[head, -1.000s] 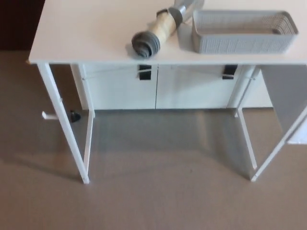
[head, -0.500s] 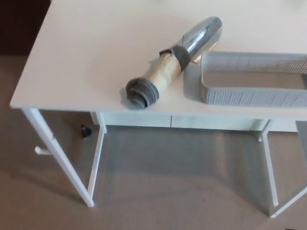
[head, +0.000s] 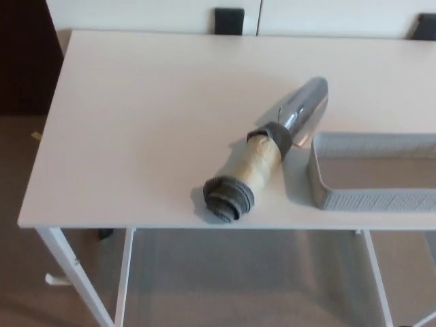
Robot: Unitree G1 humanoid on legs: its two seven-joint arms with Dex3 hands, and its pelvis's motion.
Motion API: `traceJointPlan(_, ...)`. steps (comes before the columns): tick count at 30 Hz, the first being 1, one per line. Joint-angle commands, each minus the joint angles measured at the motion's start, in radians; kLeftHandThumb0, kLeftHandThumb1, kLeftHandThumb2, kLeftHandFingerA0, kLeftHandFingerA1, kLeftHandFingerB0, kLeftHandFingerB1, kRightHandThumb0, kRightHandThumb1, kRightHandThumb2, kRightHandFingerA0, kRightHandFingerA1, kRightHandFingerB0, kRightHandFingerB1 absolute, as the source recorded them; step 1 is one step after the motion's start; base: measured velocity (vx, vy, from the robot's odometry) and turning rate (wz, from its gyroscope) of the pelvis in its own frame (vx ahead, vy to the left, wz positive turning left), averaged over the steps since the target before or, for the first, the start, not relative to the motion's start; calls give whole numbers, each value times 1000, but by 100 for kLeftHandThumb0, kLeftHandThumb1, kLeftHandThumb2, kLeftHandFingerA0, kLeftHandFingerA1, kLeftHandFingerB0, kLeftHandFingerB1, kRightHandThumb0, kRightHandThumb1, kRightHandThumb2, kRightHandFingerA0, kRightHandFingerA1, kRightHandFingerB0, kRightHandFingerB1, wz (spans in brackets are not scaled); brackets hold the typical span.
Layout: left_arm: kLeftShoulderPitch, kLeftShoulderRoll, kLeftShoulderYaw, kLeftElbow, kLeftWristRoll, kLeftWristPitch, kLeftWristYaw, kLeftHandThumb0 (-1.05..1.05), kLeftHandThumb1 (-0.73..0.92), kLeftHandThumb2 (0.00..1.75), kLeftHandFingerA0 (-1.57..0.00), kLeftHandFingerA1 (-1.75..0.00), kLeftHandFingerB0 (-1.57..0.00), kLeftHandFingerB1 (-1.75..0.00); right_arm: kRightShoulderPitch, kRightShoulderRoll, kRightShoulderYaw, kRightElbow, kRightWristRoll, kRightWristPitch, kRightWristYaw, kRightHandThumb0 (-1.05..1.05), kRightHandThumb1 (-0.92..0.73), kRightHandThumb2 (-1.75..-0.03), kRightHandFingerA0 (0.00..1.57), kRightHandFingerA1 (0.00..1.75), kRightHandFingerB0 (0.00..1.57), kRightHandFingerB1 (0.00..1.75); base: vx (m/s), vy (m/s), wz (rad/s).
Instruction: The robot walks towards a desk on which a shovel is kept on the left hand side and a container is kept on the right hand side. The robot picks up the shovel using its left hand and places it in the container.
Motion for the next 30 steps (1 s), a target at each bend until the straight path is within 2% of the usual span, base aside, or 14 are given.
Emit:
traceJointPlan(1, 3, 11, -28, 17, 46, -37, 14, -39, 66, 60, -41, -35, -38, -33, -4, -6, -5, 13, -1, -13, -13, -14, -51, -55, 69, 61, 46, 49, 9, -82, 10)
traceJointPlan(7, 2, 8, -35, 5, 32, -15, 5, -41, 63, 59, -45, -35, -38, -33, -18, -12, -2, 4, -6, -1, -13, -14, -51, -54, 70, 62, 47, 49, 138, -112, -1)
traceJointPlan(13, 9, 10, -60, -1, 36, -16, -4, -40, 65, 60, -45, -36, -38, -33, -18, -19, -4, 27, -4, -33, -7, -12, -52, -54, 71, 63, 46, 49, 51, -84, -7)
traceJointPlan(25, -4, 22, -66, 19, 42, -30, 3, -41, 64, 60, -47, -36, -41, -34, -10, -21, 0, 5, -4, -19, -7, -17, -52, -55, 69, 62, 47, 49, 39, 104, 1)
traceJointPlan(30, -3, 32, -62, 16, 39, -29, -5, -42, 65, 60, -46, -35, -40, -33, -11, -16, 1, 5, 3, -15, -2, -11, -51, -54, 72, 63, 47, 49, 0, -42, 6)
